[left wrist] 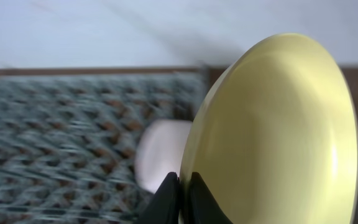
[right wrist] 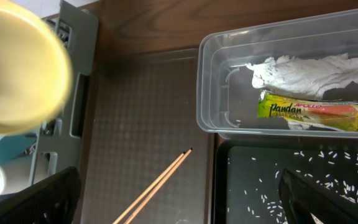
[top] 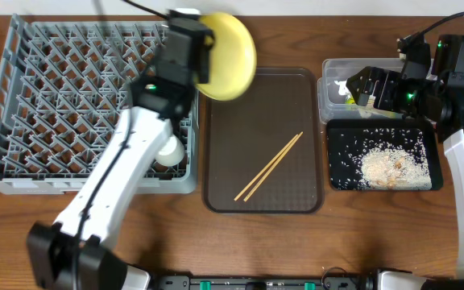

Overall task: Sort waste into correct bins and load items into the dishwasher
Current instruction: 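Stand the yellow plate upright in the dish rack and release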

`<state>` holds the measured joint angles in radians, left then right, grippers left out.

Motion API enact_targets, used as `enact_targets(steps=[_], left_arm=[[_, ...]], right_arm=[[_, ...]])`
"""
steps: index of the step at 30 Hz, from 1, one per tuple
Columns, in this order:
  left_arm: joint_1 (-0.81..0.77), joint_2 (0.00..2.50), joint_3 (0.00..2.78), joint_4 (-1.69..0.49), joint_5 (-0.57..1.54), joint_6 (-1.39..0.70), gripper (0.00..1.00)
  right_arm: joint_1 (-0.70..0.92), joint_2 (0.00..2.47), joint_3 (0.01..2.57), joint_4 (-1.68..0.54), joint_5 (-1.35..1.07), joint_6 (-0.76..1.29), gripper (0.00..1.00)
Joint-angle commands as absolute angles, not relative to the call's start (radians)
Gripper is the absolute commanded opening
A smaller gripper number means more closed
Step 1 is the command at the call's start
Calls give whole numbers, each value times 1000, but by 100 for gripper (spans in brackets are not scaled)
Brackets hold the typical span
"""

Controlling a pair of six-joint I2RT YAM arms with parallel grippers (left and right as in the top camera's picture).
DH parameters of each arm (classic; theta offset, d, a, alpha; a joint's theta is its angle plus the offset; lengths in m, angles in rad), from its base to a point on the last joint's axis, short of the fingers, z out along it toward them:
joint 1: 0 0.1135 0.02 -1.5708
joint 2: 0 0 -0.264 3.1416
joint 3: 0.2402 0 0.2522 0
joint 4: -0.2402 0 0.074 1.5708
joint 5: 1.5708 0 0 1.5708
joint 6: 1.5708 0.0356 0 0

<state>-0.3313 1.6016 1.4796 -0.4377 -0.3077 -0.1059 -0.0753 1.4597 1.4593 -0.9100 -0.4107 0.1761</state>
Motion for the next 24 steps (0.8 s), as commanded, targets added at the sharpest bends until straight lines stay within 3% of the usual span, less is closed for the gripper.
enact_targets(steps=[1,9,24], left_arm=[[-252,1507,1485,-415,-375,-71,7],[-92,1412,1485,-374,-376,36,7],[92,1529,1485,-278,-376,333,7]], right_arm=[[-72,1459,1462,-913,-411,183,99],[-72,1459,1462,-913,-411,182,99],[-72,1459,1462,-913,-411,183,99]])
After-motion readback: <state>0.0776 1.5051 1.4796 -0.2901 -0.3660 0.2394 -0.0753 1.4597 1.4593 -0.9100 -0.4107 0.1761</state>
